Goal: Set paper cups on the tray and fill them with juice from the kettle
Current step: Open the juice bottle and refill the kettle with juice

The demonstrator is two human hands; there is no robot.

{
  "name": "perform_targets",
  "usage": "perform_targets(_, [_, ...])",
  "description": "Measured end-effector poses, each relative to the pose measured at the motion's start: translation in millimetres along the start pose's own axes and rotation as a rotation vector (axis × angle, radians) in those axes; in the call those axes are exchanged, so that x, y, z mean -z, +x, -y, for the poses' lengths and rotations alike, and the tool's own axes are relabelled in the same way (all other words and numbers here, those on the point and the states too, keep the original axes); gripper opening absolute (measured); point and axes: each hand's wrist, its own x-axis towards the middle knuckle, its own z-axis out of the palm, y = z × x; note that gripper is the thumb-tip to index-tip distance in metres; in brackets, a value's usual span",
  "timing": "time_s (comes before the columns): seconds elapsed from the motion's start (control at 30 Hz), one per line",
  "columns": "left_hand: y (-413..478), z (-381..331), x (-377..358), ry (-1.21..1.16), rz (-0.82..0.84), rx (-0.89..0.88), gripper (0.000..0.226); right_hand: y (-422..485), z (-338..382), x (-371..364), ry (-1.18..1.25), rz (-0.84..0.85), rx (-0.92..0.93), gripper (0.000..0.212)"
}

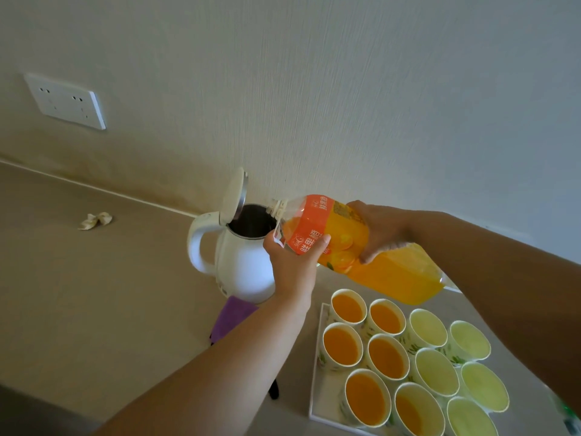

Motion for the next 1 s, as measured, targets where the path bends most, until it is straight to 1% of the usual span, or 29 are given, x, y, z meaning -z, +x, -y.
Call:
perform_targets(0.3, [7,2,5,-0.05,-0.019,0.058,0.097,10,9,4,-0.036,0.044,-0.009,0.103])
perform_targets(0.53, [8,5,7,-0.073,-0.023,0.101,0.1,13,11,3,-0.047,0.069,-0.022,0.1])
perform_targets(0.8, [10,4,7,-0.091,-0.029,0.136,0.086,17,10,5,-0.073,0.093,-0.029,0.099])
perform_targets(1.0, [10,3,5,-0.113,-0.024,0.149,0.083,19,11,10,-0.105,0.1,-0.038,0.101])
